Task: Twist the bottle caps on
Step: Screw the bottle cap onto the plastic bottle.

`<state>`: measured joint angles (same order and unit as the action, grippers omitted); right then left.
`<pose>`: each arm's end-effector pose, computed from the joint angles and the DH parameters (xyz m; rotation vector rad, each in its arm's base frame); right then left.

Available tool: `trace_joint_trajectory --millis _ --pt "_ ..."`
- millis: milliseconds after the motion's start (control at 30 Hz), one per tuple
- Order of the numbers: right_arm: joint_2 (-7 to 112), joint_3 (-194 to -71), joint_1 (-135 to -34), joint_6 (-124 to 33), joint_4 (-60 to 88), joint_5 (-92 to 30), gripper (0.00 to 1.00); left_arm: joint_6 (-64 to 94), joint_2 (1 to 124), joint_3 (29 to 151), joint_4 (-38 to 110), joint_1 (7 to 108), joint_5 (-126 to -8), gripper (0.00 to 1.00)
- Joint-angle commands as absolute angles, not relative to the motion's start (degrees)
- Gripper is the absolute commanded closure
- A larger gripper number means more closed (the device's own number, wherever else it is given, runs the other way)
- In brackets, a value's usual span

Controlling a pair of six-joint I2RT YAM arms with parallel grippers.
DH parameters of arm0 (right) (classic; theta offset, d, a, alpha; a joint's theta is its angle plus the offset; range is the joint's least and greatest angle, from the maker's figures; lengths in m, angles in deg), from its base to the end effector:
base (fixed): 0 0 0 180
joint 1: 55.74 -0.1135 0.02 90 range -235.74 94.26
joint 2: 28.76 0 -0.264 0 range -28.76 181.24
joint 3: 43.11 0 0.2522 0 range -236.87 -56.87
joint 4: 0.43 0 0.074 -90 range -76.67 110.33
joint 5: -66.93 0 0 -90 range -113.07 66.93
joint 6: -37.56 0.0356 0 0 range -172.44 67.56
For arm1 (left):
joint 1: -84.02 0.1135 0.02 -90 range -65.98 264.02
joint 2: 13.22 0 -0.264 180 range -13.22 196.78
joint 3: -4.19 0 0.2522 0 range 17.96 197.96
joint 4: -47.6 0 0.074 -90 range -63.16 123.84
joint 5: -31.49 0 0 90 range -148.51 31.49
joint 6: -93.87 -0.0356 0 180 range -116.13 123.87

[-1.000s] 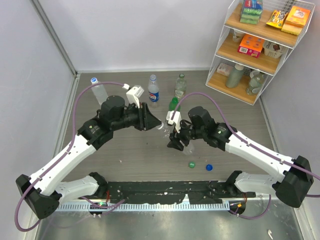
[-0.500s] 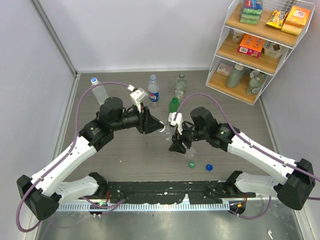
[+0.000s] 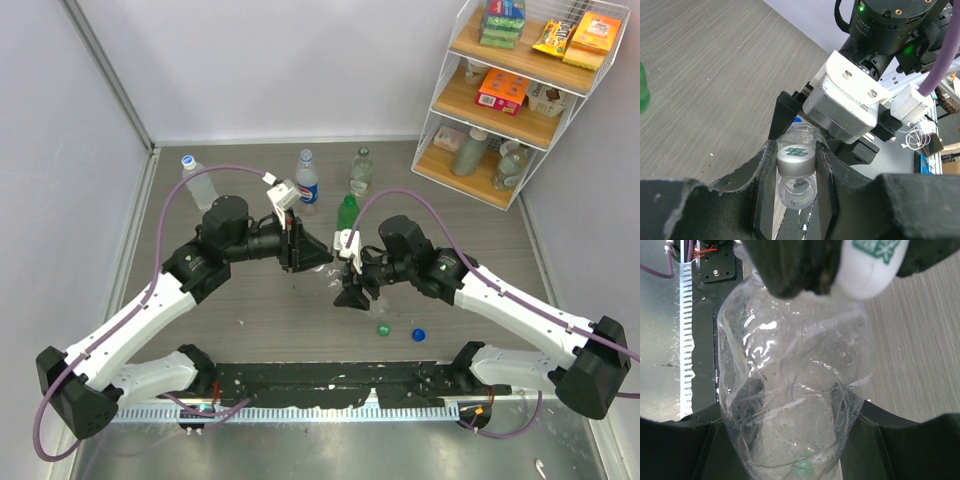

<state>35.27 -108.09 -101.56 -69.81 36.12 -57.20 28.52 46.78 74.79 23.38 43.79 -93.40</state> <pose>0.1534 0.1865 0.2948 -1.4433 1.6863 0.9293 0.1672 -0.1681 0.3642 0.7314 1.8403 -1.3211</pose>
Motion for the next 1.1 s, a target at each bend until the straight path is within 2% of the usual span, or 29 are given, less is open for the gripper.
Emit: trace_joint_trajectory --millis 0,400,800,1067 --pt "34.35 -111.8 -101.27 -70.02 27.57 -54.01 0.99 29.36 44.17 74.03 20.83 42.8 -92.88 0.9" --pt "33.82 -111.63 -101.27 -68.09 28.54 -51.03 0.99 33.84 37.93 72.18 19.87 42.8 -83.83 0.89" --pt "33.47 -111.8 -101.27 -66.78 28.19 -50.85 0.99 37.18 36.26 70.96 20.13 42.8 -83.65 0.86" --pt "34.35 -112.51 -101.27 -62.82 27.13 -50.32 0.99 39.2 34.42 69.11 20.22 42.8 -80.41 0.89"
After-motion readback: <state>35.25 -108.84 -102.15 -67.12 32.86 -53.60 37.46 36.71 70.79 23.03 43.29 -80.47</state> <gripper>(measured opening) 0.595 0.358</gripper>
